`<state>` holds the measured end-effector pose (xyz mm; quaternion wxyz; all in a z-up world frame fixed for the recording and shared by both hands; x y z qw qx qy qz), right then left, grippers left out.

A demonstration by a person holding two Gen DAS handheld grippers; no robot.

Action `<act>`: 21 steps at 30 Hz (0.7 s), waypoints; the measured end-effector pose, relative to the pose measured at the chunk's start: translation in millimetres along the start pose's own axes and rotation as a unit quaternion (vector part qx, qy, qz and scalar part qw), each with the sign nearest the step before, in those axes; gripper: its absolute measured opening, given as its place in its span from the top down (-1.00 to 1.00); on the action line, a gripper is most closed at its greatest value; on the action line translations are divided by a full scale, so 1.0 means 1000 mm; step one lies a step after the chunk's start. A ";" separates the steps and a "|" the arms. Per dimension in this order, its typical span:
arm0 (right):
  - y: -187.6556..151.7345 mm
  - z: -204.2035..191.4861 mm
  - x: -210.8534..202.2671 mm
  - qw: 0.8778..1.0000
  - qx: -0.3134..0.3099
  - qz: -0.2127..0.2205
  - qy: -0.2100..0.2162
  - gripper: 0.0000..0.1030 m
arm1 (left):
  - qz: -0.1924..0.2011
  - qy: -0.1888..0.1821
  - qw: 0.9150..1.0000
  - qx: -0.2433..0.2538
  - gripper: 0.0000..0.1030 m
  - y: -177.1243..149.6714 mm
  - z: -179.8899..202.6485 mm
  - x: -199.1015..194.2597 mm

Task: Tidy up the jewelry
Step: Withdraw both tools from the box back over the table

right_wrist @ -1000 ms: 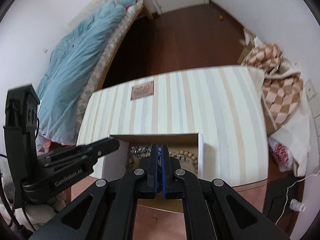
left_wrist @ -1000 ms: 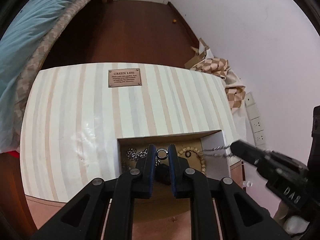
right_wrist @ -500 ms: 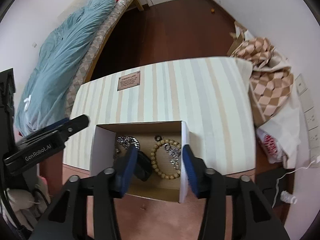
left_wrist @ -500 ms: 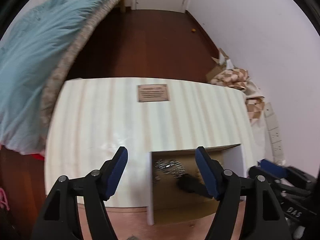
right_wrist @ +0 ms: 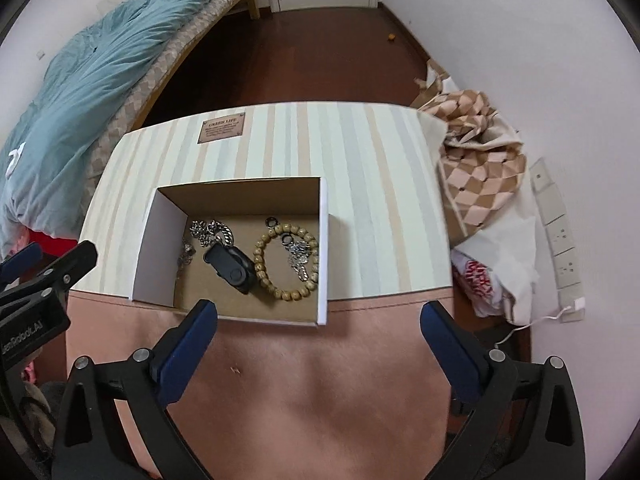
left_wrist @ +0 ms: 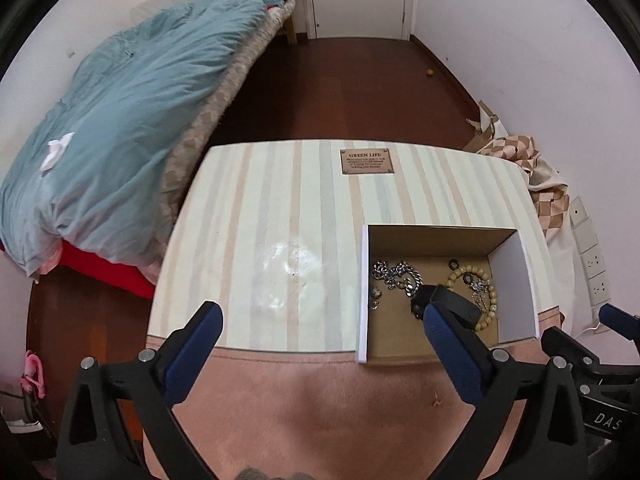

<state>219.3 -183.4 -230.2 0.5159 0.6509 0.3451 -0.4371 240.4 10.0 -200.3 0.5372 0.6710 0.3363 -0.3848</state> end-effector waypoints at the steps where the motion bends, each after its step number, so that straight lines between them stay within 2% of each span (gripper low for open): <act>1: -0.001 0.000 -0.005 1.000 0.001 0.005 -0.002 -0.99 | 0.004 -0.001 1.000 -0.003 -0.99 -0.001 0.000 -0.005; 11: -0.009 0.007 -0.100 0.997 -0.002 0.075 -0.004 -1.00 | 0.060 0.000 0.998 -0.005 -0.99 -0.013 0.000 -0.092; 21: -0.040 0.003 -0.210 0.989 -0.013 0.144 0.008 -1.00 | 0.113 -0.002 0.994 -0.005 -0.99 -0.036 0.001 -0.191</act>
Point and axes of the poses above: each gripper's, at about its wrist camera, not at the fingertips, and x roughly the way its jaws point, z to its right, y to its top, the point moved 10 cm from there along x, roughly the way its jaws point, and after that the axes turned 10 degrees about x, right-handed, at the moved point
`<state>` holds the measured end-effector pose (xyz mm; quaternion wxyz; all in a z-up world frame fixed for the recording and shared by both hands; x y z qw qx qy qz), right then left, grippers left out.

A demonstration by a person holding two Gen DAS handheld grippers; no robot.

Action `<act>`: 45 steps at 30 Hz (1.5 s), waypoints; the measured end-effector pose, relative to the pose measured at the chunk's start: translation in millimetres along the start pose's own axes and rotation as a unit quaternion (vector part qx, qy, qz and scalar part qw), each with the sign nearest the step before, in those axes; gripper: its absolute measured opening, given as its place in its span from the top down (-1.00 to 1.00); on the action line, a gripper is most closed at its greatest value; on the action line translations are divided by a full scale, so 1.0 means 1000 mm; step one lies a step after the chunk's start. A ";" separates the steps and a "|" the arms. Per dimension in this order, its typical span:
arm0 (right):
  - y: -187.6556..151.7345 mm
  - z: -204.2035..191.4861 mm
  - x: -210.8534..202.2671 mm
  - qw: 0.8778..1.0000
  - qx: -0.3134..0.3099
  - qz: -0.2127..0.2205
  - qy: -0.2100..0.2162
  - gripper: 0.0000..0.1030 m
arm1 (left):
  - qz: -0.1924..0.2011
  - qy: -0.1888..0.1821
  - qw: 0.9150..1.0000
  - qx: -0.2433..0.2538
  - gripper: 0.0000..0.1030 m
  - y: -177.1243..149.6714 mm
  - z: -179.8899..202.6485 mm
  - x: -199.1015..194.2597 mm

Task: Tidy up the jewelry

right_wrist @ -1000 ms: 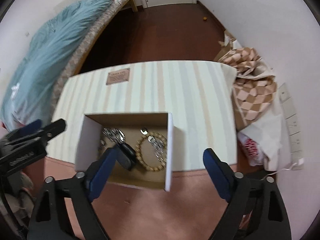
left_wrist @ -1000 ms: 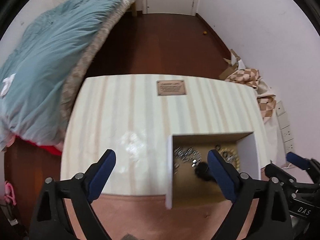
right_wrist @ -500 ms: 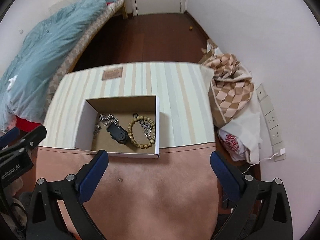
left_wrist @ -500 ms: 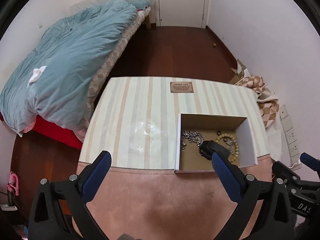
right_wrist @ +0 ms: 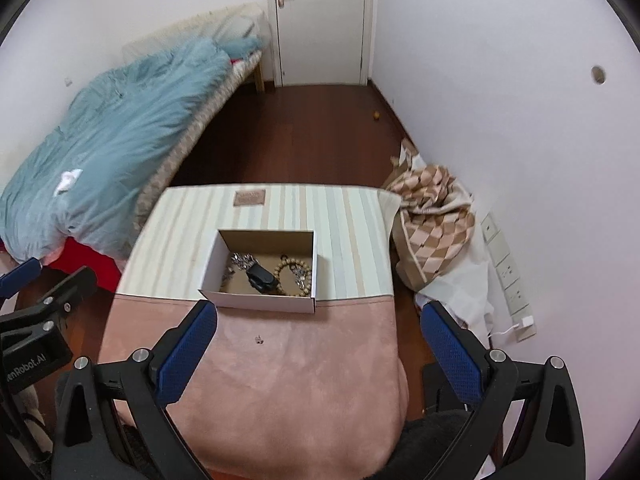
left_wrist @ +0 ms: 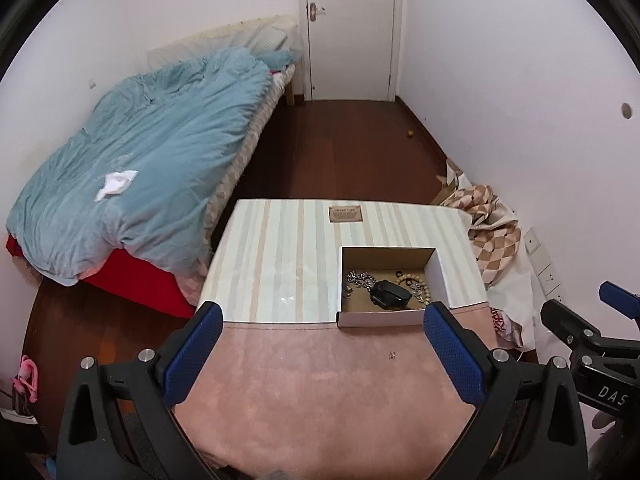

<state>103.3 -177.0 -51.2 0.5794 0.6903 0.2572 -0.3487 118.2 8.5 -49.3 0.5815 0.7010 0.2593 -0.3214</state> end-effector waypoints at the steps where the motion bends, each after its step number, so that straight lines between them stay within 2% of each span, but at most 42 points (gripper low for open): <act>1: 0.000 0.000 -0.009 1.000 0.000 0.006 0.001 -1.00 | 0.005 0.000 1.000 -0.002 -0.99 -0.001 0.000 -0.011; 6: 0.001 0.000 -0.062 0.999 0.000 0.044 0.002 -1.00 | 0.022 -0.002 1.000 -0.006 -0.99 -0.005 0.000 -0.054; 12: -0.005 -0.003 -0.103 0.998 0.003 0.062 0.013 -1.00 | 0.035 -0.002 0.999 -0.002 -0.99 -0.008 0.002 -0.086; 21: -0.011 -0.002 -0.125 0.998 0.008 0.067 0.017 -1.00 | 0.039 0.000 0.999 -0.010 -0.99 -0.009 -0.004 -0.096; 27: -0.007 0.003 -0.117 0.998 0.012 0.059 0.012 -1.00 | 0.027 0.010 0.999 -0.015 -0.99 -0.006 -0.004 -0.087; 36: 0.016 0.006 -0.072 0.999 0.019 0.040 -0.003 -1.00 | -0.003 0.022 1.000 -0.012 -0.99 0.005 -0.006 -0.051; 41: 0.028 0.005 -0.044 1.000 0.019 0.020 -0.010 -1.00 | -0.032 0.007 0.999 -0.011 -0.99 0.010 -0.001 -0.028; 45: 0.034 0.005 -0.025 1.000 0.017 0.003 -0.018 -1.00 | -0.041 0.006 0.999 -0.011 -0.99 0.017 -0.001 -0.015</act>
Point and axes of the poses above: each gripper's, at about its wrist camera, not at the fingertips, and x roughly the way its jaws point, z to its right, y to its top, the point moved 10 cm from there along x, roughly the way its jaws point, and after that the axes turned 10 degrees about x, right-handed, at the moved point
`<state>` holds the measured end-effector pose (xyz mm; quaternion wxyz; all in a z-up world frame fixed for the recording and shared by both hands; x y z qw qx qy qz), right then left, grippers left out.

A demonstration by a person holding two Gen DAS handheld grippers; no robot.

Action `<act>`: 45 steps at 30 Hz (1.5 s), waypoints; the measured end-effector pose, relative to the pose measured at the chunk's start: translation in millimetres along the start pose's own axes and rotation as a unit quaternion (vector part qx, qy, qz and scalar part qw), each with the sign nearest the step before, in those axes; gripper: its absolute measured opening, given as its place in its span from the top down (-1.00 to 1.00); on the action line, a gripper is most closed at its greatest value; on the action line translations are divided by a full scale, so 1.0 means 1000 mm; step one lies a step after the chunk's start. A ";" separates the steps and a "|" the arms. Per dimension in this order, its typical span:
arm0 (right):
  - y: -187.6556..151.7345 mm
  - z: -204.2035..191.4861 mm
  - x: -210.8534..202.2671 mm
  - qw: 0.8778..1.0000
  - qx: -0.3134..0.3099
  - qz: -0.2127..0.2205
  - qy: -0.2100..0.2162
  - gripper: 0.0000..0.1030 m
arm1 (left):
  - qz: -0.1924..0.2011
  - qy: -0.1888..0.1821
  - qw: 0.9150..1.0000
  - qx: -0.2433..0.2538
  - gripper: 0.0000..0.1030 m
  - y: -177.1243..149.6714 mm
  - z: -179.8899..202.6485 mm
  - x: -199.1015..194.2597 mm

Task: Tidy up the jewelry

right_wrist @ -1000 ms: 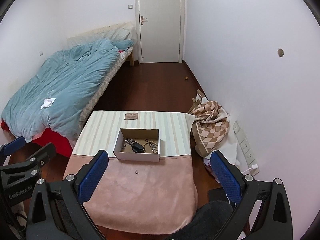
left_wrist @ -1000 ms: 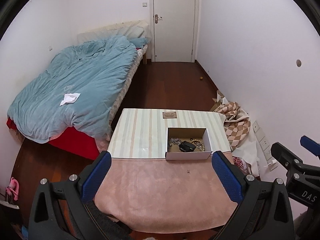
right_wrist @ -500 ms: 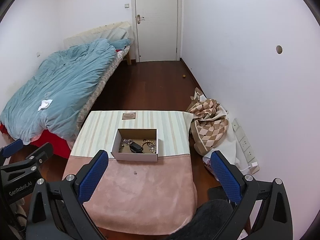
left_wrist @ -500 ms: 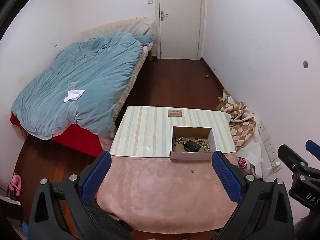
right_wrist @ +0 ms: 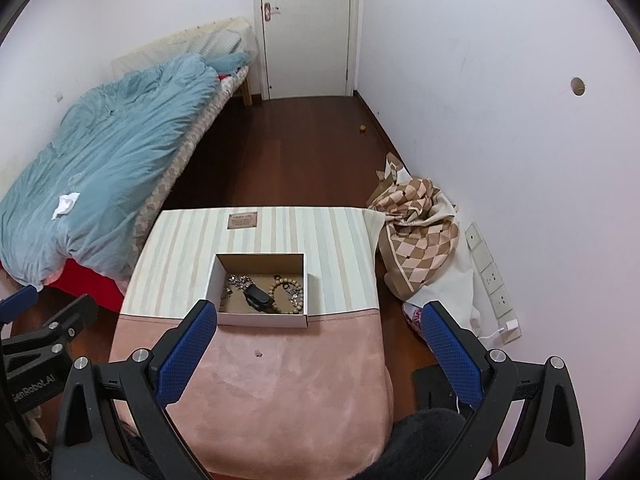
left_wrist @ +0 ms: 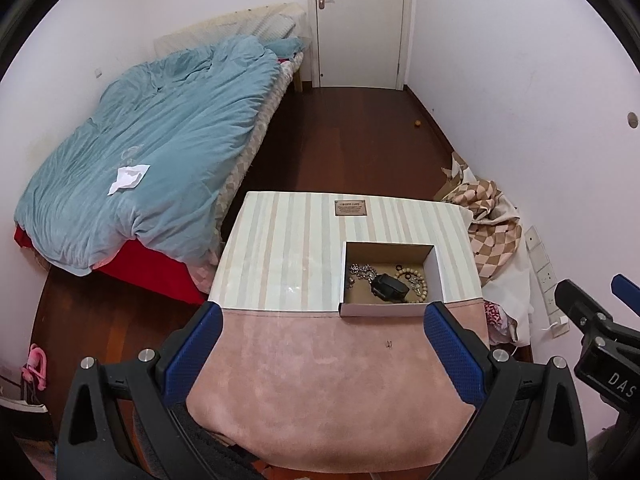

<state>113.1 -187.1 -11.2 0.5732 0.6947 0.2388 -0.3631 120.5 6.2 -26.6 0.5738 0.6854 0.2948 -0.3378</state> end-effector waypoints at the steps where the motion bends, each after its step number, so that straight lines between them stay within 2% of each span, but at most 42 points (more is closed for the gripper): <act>1: 0.001 -0.001 0.003 1.000 0.000 -0.002 -0.001 -1.00 | -0.002 0.000 1.000 0.000 -0.99 0.002 0.000 0.003; 9: 0.010 -0.009 0.020 1.000 -0.012 -0.020 -0.006 -1.00 | -0.013 -0.005 1.000 -0.004 -0.99 0.011 -0.002 0.014; 18: 0.010 -0.016 0.019 0.999 -0.021 -0.024 -0.004 -1.00 | -0.010 -0.001 1.000 -0.005 -0.99 0.014 -0.004 0.014; 45: -0.001 -0.018 0.021 0.999 -0.029 -0.035 -0.007 -1.00 | -0.026 -0.005 1.000 -0.002 -0.99 -0.001 -0.004 0.020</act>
Point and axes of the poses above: each gripper's, at about its wrist camera, not at the fingertips, and x roughly the way its jaws point, z to its right, y to its top, the point moved 10 cm from there along x, roughly the way its jaws point, and after that the axes turned 10 degrees about x, right-handed, at the moved point
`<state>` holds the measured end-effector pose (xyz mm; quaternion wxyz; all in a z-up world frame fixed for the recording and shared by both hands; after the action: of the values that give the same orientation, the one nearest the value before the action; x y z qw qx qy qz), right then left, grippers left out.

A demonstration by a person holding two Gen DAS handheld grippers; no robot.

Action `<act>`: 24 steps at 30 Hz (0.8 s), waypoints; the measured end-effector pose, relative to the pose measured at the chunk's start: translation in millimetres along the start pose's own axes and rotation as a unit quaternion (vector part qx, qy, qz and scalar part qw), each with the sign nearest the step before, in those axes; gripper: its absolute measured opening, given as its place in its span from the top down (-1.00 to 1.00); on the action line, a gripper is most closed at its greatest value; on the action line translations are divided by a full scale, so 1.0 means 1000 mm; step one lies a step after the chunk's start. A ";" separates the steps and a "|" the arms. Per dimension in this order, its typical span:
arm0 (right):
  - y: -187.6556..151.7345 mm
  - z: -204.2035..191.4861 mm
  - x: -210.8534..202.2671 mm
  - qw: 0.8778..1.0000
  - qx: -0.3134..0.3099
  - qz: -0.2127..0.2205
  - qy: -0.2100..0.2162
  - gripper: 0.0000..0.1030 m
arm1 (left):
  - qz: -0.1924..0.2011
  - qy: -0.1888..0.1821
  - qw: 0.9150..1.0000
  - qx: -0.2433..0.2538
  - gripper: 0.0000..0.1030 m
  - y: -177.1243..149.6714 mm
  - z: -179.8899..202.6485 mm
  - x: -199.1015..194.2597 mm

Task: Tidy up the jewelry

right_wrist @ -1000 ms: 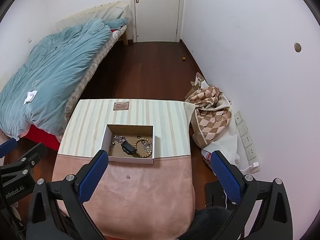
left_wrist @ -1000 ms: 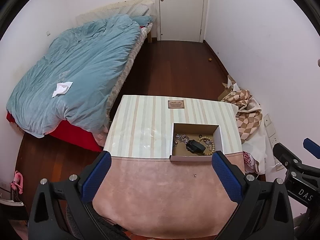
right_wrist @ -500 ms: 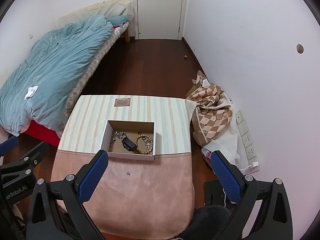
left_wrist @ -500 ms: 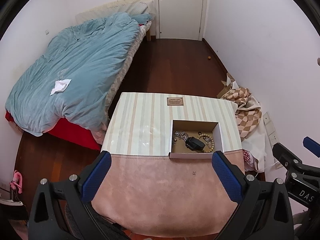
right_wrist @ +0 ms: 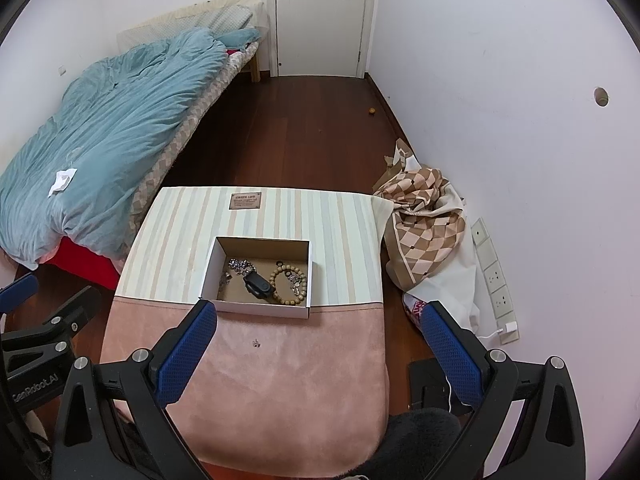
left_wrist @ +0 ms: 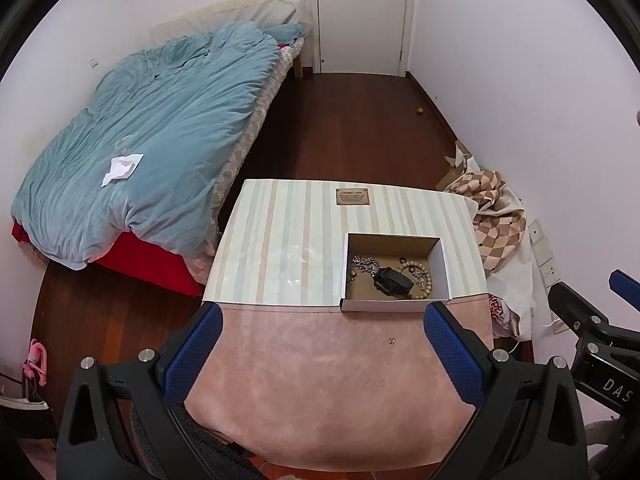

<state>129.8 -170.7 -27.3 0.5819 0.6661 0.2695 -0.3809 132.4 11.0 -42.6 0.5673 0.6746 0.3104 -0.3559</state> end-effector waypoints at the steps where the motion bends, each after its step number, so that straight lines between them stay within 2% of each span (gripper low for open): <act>1: 0.000 -0.001 0.001 1.000 0.000 0.000 0.000 -1.00 | 0.000 0.000 1.000 0.000 -0.99 -0.001 -0.001 0.001; 24: 0.001 0.000 -0.001 1.000 0.002 0.001 0.002 -1.00 | 0.004 0.002 1.000 -0.001 -0.99 -0.004 -0.004 -0.002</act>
<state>130.1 -170.8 -26.1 0.5801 0.6683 0.2694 -0.3799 129.0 15.7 -42.6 0.5684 0.6762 0.3094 -0.3520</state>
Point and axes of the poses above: each gripper's, at about its wrist camera, not at the fingertips, and x roughly the way its jaws point, z to its right, y to its top, the point moved 10 cm from there along x, roughly the way its jaws point, and after that the axes turned 10 degrees about x, right-handed, at the moved point
